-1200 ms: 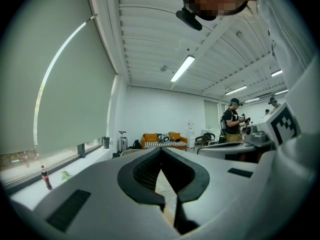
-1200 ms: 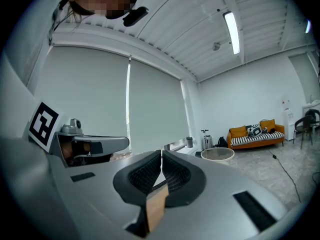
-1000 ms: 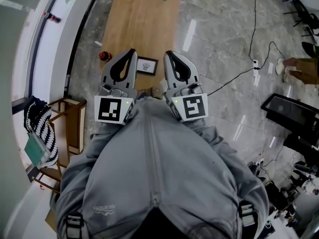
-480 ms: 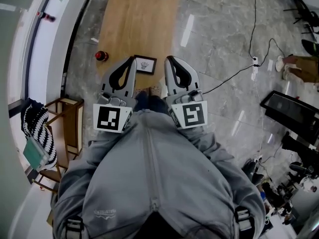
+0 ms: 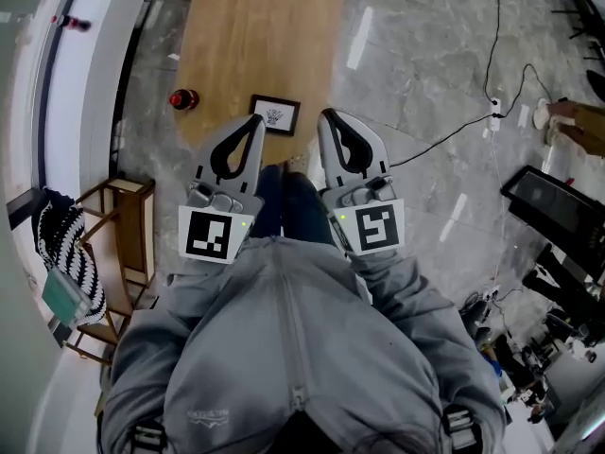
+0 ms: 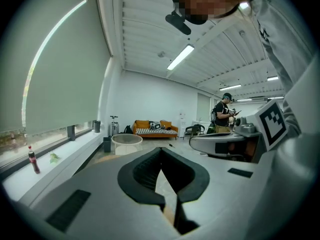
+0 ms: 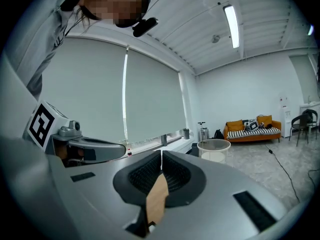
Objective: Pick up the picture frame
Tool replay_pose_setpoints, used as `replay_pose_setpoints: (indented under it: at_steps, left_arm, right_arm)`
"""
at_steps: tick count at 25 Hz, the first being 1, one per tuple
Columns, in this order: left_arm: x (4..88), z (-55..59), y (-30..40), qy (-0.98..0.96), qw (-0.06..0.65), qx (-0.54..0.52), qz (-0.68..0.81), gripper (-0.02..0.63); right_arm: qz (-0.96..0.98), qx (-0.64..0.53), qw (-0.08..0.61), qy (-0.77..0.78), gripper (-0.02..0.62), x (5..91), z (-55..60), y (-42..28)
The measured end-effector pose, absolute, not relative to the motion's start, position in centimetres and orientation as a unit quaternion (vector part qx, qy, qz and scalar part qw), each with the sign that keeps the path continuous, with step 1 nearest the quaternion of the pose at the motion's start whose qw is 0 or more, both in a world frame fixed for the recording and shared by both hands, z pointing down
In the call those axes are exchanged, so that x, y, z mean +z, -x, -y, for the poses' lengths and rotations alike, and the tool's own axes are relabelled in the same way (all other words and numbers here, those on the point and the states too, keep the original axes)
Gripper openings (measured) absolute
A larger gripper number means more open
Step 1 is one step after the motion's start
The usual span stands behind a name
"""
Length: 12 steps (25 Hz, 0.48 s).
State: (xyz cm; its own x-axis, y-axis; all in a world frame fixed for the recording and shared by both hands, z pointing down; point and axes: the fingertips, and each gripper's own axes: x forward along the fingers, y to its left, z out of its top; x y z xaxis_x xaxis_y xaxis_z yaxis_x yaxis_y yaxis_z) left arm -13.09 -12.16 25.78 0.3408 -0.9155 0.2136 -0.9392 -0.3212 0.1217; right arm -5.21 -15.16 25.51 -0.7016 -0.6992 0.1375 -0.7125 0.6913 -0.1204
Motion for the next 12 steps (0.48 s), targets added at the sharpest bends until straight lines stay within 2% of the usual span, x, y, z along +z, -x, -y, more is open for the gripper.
replay_pose_setpoints:
  at_steps: [12]
  left_arm:
    - [36.5, 14.0, 13.8, -0.808, 0.147, 0.073, 0.566, 0.017]
  right_arm:
    - [0.921, 0.115, 0.07, -0.367, 0.032, 37.2, 16.6, 6.5]
